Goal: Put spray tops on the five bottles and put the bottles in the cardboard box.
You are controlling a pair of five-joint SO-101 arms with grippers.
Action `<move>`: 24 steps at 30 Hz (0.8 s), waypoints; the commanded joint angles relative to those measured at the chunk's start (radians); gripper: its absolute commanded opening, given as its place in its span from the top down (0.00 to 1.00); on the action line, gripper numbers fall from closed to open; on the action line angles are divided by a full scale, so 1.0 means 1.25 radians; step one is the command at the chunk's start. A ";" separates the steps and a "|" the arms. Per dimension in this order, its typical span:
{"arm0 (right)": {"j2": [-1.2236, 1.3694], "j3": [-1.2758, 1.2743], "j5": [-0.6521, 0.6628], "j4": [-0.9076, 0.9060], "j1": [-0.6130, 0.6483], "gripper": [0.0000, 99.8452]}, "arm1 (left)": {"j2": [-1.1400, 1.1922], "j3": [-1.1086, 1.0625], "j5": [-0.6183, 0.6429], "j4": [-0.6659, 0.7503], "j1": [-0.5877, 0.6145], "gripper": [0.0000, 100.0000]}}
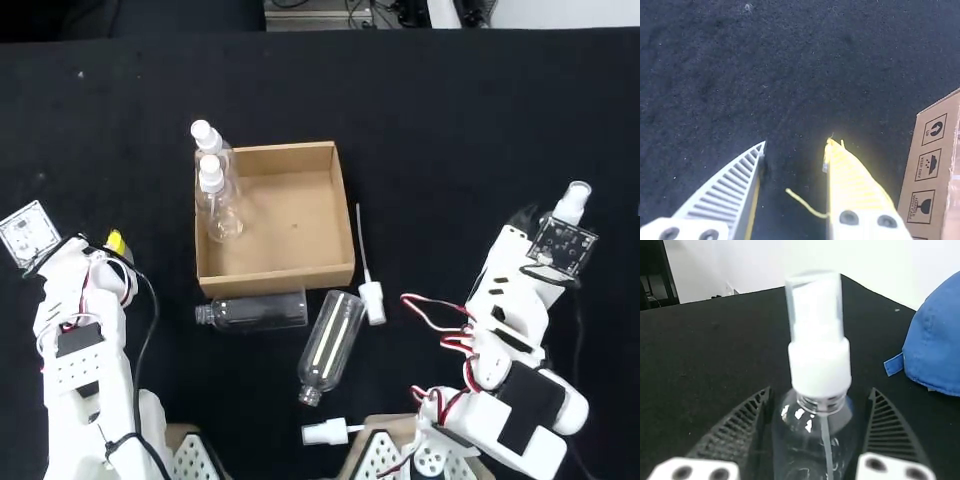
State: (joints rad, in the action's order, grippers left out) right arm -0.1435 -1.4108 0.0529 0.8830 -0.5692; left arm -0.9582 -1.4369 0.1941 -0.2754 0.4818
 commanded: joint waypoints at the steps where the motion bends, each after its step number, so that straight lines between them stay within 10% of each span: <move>1: -0.040 0.018 0.007 -0.002 -0.015 0.74 | -0.016 0.008 0.002 0.018 0.002 0.84; 9: -0.040 -0.001 0.007 -0.002 -0.020 0.95 | -0.016 0.008 0.002 0.018 0.002 0.84; 24: -0.040 -0.031 0.007 -0.004 -0.015 0.85 | -0.016 0.008 0.002 0.018 0.002 0.84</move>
State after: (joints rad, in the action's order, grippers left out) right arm -0.1527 -1.4293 0.0560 0.8830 -0.5738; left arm -0.9582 -1.4369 0.1941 -0.2754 0.4818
